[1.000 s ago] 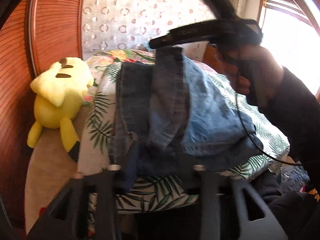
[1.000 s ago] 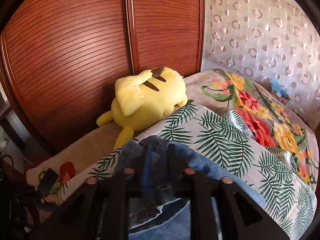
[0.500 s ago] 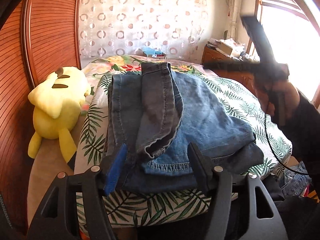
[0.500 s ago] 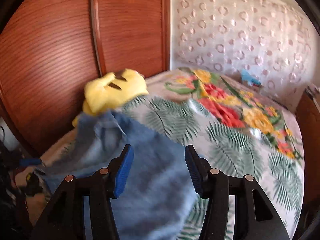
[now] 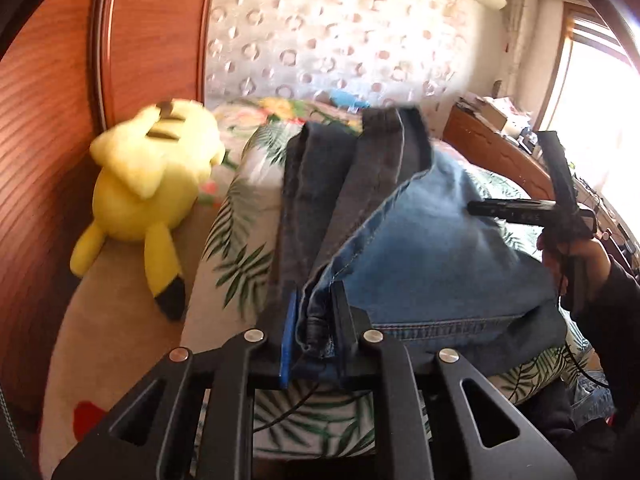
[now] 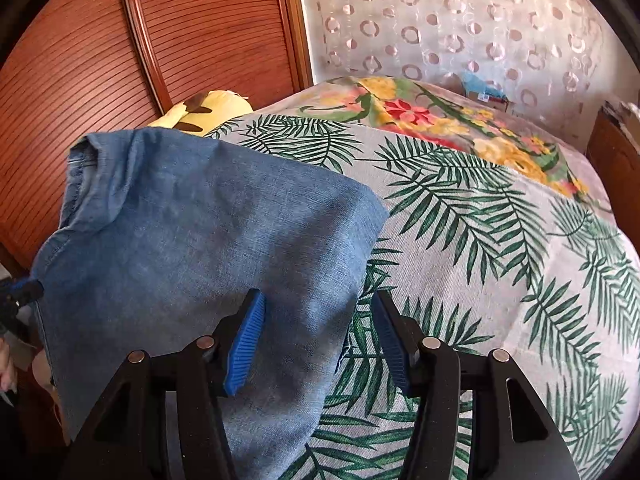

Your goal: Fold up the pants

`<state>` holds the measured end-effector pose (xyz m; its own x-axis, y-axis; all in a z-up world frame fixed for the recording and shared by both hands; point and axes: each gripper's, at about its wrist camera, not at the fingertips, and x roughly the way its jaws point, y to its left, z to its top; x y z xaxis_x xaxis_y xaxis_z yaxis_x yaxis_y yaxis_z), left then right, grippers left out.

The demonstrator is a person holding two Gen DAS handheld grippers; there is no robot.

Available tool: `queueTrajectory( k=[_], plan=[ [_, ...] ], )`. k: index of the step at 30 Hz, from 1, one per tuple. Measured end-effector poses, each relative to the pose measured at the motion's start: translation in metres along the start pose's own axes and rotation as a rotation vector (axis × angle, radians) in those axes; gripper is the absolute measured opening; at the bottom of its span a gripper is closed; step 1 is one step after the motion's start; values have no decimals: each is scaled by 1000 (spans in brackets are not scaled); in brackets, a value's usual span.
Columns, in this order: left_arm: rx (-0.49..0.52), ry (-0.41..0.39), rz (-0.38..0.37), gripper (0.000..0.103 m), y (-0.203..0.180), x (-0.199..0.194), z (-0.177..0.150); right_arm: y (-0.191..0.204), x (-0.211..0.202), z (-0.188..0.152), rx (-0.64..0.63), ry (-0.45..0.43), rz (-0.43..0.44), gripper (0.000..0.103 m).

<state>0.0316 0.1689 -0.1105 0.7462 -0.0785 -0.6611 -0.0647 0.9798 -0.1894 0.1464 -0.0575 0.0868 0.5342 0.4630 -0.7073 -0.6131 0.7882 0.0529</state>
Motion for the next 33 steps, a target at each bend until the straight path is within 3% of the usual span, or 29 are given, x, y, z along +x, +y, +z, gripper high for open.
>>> queueTrajectory(
  k=[9,10,12,14,17,24,29,31,33],
  plan=[
    [25,9,42,25,-8,-2,-2,-8,32,-1,44,3,72,61],
    [27,9,42,27,-7,-3,-1,-7,34,-1,35,5,77,55],
    [33,3,60,35,-8,-6,0,-7,32,-2,19,-16,77,14],
    [38,-3,60,37,-9,-9,4,-12,25,2,34,-32,112,7],
    [58,-31,68,46,-16,-15,10,-18,-7,9,32,-122,78,6],
    [112,-79,37,48,-38,-23,30,-56,-84,20,55,-231,-57,6],
    [165,-79,-18,49,-71,-11,44,-106,-67,-3,110,-133,-161,7],
    [197,-72,-52,49,-90,-3,50,-125,-51,-15,130,-85,-220,16],
    [236,-64,-92,49,-111,7,57,-142,-44,-25,170,-60,-229,32]
  ],
)
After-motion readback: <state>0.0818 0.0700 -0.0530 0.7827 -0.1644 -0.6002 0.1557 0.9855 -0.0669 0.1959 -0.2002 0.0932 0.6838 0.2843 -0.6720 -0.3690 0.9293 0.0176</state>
